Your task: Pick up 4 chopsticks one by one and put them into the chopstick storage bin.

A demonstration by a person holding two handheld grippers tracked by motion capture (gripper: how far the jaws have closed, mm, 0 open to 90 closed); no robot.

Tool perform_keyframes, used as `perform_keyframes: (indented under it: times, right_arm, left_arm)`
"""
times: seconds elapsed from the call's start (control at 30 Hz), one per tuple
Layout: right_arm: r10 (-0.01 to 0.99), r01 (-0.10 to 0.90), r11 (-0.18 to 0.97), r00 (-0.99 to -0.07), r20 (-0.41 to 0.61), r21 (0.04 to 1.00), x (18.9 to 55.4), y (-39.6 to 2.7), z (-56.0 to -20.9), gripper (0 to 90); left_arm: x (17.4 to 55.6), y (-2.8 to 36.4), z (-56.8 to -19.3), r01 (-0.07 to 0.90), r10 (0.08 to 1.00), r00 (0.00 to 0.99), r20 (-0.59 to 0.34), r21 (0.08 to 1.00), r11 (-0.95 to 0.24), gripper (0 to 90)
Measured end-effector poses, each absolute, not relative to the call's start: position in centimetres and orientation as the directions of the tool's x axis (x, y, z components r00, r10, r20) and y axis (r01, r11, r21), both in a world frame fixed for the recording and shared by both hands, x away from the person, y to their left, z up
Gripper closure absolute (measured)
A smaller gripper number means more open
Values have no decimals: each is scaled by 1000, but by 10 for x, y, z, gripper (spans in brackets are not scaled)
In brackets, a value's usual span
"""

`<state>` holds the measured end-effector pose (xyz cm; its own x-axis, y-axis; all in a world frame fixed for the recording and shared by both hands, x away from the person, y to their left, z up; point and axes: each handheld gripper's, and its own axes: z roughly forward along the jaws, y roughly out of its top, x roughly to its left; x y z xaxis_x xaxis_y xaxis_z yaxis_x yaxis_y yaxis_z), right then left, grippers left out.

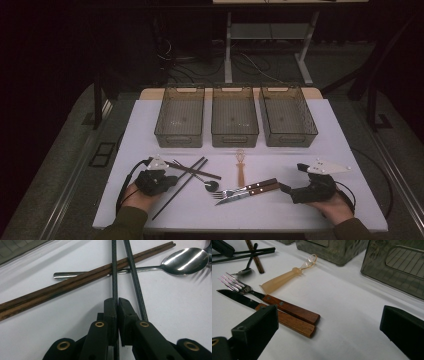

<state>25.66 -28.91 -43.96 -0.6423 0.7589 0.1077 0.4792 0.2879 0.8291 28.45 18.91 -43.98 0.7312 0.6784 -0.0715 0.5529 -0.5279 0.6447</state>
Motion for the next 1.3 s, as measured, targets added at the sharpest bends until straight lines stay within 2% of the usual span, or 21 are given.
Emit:
perform_keyframes:
  times: [0.77,1.3]
  right_arm:
    - [753,478,296,-650,106,827,257,-288,-440,15]
    - [753,482,290,-648,114,827,257,-289,-440,16]
  left_arm:
    - [282,194,-424,527,677,734,-57,677,-514,859]
    - [288,194,-409,512,661,742,-113,733,-449,860]
